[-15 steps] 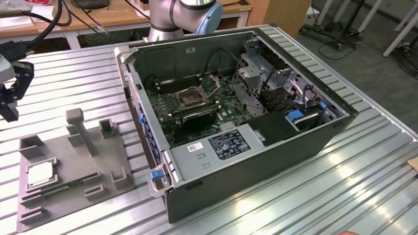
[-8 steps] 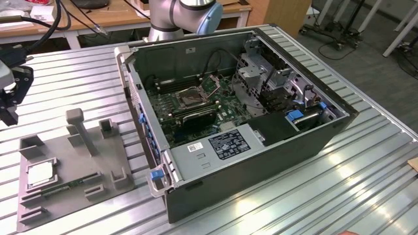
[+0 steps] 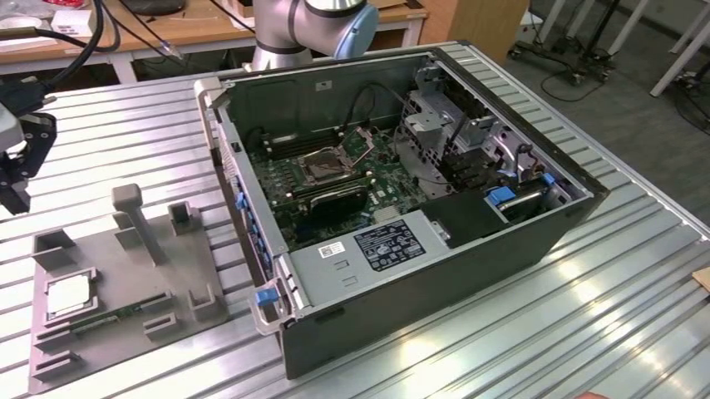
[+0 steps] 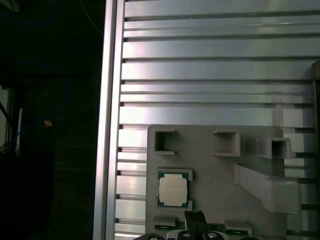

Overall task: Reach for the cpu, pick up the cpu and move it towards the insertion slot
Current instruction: 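Reach for the cpu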

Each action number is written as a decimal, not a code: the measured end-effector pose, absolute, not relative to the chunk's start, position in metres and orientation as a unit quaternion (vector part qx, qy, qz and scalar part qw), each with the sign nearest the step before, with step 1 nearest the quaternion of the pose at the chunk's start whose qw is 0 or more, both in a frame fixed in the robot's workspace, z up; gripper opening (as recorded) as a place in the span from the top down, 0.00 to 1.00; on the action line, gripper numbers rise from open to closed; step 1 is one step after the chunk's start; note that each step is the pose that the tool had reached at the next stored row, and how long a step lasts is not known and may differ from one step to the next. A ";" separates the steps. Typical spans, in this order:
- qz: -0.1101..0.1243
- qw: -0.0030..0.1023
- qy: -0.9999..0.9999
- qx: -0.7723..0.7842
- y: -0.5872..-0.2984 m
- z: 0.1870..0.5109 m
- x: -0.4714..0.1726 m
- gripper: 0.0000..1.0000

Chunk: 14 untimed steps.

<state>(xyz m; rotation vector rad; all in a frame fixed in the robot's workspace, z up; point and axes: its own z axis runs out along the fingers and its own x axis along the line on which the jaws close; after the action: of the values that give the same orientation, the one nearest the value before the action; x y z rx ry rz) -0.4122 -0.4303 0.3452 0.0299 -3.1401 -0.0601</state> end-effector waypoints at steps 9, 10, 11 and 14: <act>-0.019 0.000 -1.000 0.010 -0.437 0.342 -0.412 0.89; -0.019 0.000 -1.000 0.010 -0.438 0.342 -0.412 0.89; -0.019 0.000 -1.000 0.010 -0.438 0.341 -0.412 0.89; -0.019 0.000 -1.000 0.010 -0.440 0.337 -0.412 0.89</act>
<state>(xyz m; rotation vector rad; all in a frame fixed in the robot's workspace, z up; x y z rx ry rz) -0.4122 -0.4399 0.3374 0.0300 -3.1402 -0.0601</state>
